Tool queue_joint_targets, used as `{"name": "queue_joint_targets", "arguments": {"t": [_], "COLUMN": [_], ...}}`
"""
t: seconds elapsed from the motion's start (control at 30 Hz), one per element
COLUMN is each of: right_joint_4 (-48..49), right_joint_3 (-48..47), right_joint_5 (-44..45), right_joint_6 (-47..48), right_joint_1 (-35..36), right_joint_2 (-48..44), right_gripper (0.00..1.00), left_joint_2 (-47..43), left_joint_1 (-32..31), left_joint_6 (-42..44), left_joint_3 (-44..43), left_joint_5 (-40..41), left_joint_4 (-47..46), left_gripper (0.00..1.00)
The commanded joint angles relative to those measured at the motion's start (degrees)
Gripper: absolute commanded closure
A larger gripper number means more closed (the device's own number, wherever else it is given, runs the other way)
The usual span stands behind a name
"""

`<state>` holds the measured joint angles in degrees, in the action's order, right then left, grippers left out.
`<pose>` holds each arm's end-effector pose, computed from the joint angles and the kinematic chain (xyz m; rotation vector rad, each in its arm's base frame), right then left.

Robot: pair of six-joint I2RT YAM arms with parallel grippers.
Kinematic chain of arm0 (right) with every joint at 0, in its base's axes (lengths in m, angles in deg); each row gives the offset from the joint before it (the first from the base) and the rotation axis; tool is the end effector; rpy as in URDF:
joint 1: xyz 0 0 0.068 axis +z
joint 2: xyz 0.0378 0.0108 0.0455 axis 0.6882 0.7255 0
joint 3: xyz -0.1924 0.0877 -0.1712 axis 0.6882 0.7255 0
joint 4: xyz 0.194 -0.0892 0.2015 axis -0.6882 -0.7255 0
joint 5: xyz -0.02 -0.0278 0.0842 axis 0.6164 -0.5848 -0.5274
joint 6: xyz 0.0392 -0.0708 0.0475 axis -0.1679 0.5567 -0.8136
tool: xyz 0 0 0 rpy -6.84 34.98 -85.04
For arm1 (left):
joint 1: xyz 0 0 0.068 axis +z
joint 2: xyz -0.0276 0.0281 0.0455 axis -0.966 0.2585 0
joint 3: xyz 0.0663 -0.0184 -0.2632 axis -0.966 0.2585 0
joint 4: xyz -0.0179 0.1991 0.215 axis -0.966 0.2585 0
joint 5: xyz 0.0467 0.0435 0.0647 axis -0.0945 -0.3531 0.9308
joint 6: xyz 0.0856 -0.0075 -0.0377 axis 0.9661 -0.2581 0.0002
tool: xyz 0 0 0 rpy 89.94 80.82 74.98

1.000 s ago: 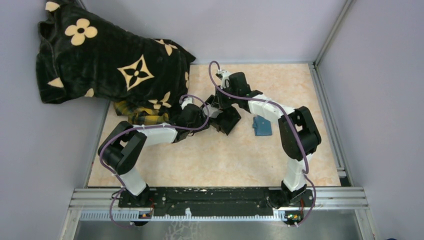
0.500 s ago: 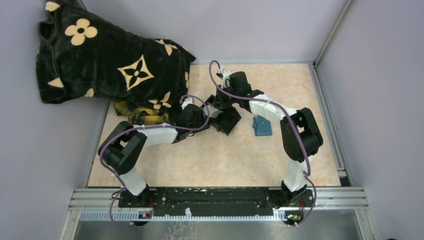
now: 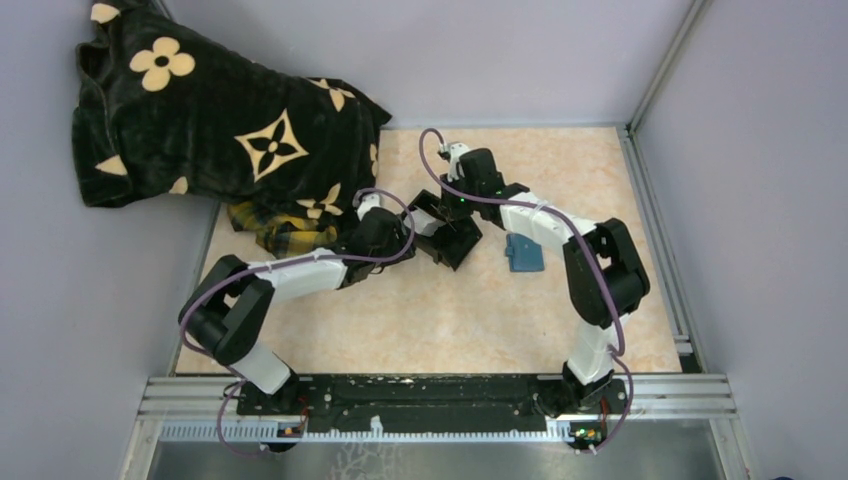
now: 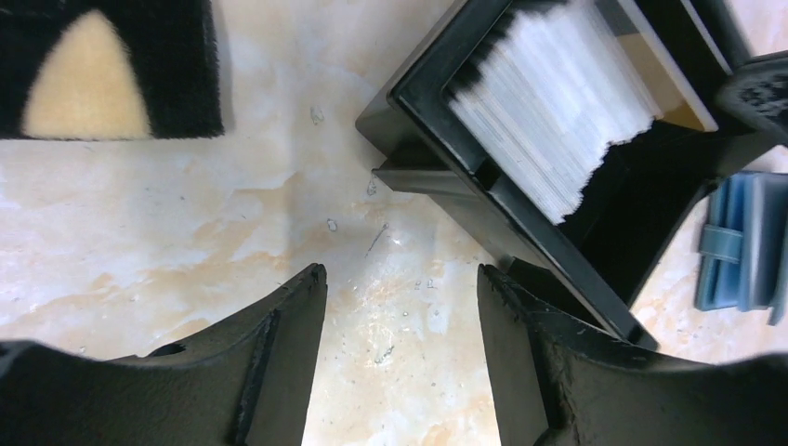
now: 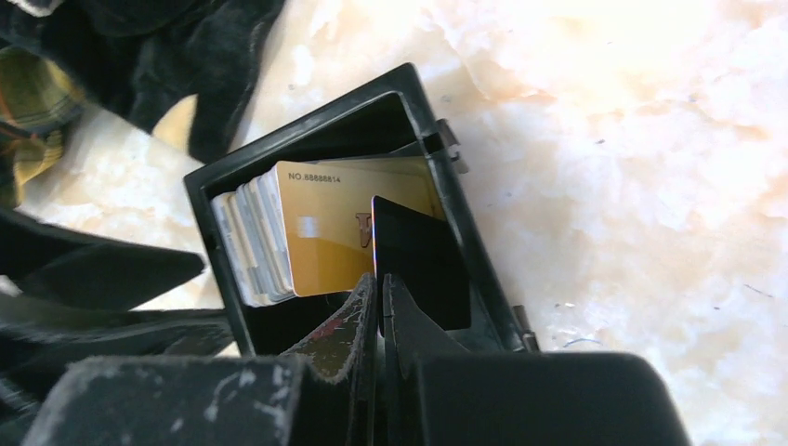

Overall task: Put the credit cards into the card holder
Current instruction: Pick up the credit card from the storage box.

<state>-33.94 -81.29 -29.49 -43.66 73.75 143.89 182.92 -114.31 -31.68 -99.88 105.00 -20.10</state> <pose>0.4011 0.2556 0.1857 -0.5427 2.2294 0.6137 0.3133 -0.2279 0.1128 -0.2302 2.2969 -0.4623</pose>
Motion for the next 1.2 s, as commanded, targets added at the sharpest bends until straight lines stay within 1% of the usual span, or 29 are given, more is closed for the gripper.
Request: {"name": "queue_joint_targets", "arguments": {"t": [0.0, 0.37, 0.6, 0.87, 1.17], "right_joint_4": [0.5, 0.1, -0.5, -3.3, -5.4], "right_joint_3": [-0.5, -0.3, 0.5, 2.6, 7.7], "right_joint_5": [6.2, 9.0, 9.0, 8.5, 0.2], "right_joint_6": [1.8, 2.8, 2.7, 2.0, -3.9], "right_joint_1": [0.6, 0.8, 0.9, 1.0, 1.0], "right_joint_2": [-3.9, -6.7, -12.3, -19.0, -30.6], "right_gripper": [1.0, 1.0, 1.0, 1.0, 1.0], "left_joint_2": [-5.0, -9.5, -12.8, -17.7, -22.6], "left_joint_1": [-0.4, -0.4, -0.4, -0.4, -0.4], "left_joint_6": [1.4, 4.0, 8.1, 12.9, 18.3], "left_joint_3": [0.2, -1.7, -2.9, -1.0, 0.7], "left_joint_5": [3.7, 5.8, 5.8, -1.5, -13.6], "left_joint_4": [2.7, 4.5, 3.6, -3.1, -8.2], "left_gripper": [0.32, 0.32, 0.31, 0.3, 0.29]}}
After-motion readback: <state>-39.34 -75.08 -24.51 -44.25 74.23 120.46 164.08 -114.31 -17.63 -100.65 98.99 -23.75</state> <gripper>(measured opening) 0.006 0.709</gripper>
